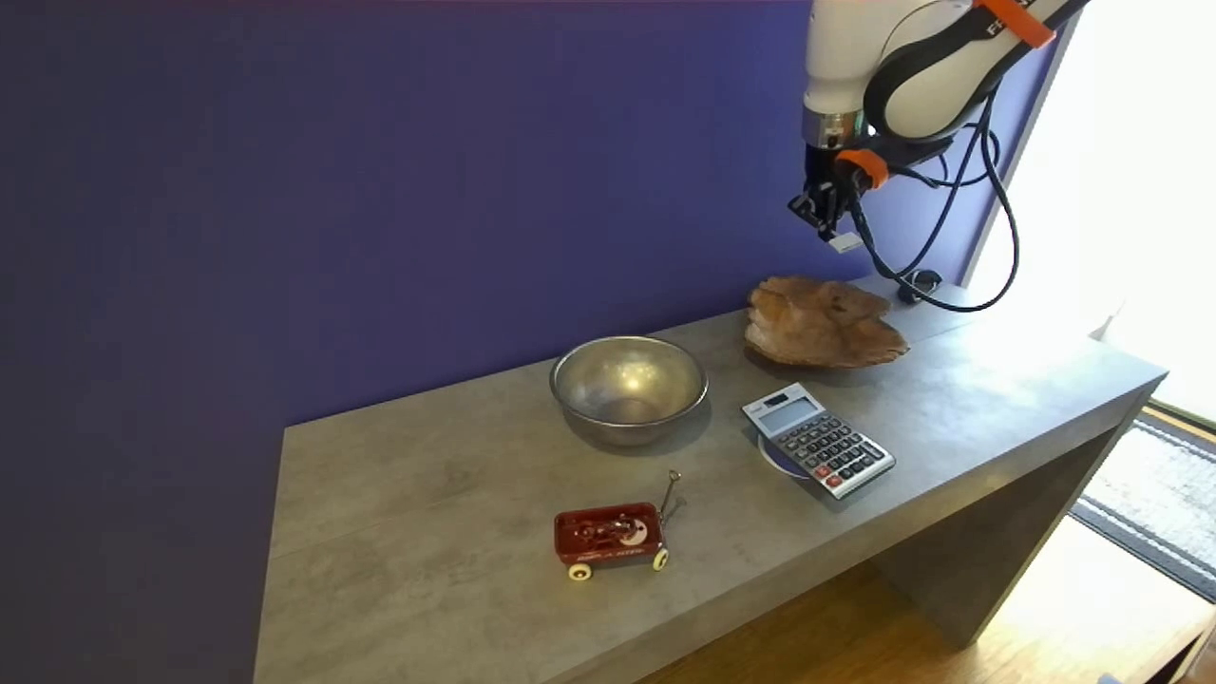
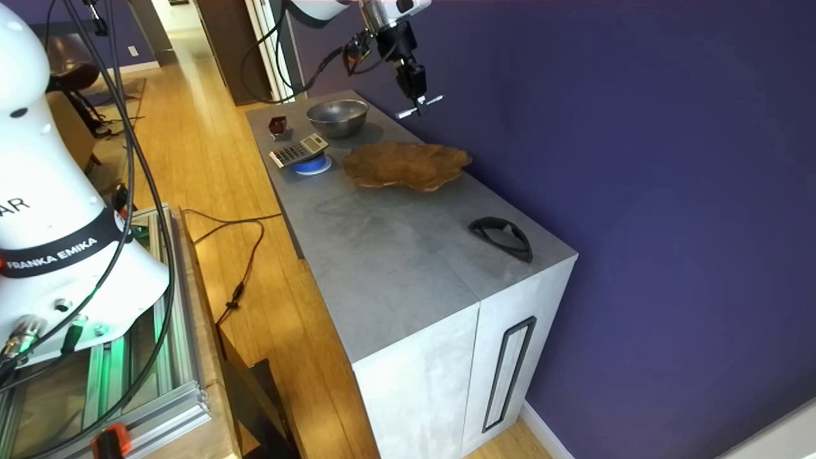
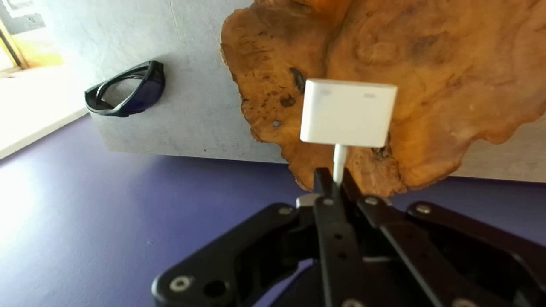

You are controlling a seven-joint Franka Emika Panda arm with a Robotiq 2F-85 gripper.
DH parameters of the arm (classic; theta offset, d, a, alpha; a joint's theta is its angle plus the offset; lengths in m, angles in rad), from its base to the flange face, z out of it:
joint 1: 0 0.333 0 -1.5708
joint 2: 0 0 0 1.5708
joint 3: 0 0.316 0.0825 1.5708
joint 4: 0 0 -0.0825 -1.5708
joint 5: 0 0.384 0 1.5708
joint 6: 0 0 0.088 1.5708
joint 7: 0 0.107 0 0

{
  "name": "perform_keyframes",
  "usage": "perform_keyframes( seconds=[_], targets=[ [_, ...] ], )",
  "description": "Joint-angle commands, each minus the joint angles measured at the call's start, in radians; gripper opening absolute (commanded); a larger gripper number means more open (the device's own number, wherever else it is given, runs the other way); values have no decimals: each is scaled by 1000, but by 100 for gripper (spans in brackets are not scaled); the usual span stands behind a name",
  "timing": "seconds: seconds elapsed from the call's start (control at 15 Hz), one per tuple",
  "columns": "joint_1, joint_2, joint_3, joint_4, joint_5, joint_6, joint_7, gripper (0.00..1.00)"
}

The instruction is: Pick up the lightning av digital adapter and put it in the bowl

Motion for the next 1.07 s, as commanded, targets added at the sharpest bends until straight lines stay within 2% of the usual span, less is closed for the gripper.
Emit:
perform_keyframes(
  seconds=[0.0, 0.2, 0.47, 0.67, 1.0],
  targets=[
    [-141, -17, 151, 10, -35, -39, -47, 1],
    [-309, 19, 303, 11, 41, -81, -203, 1],
    [-472, 72, 418, 23, 133, -21, -358, 1],
    [-521, 111, 460, 43, 182, -13, -428, 1],
    [-511, 161, 446, 77, 162, 63, -403, 1]
  ],
)
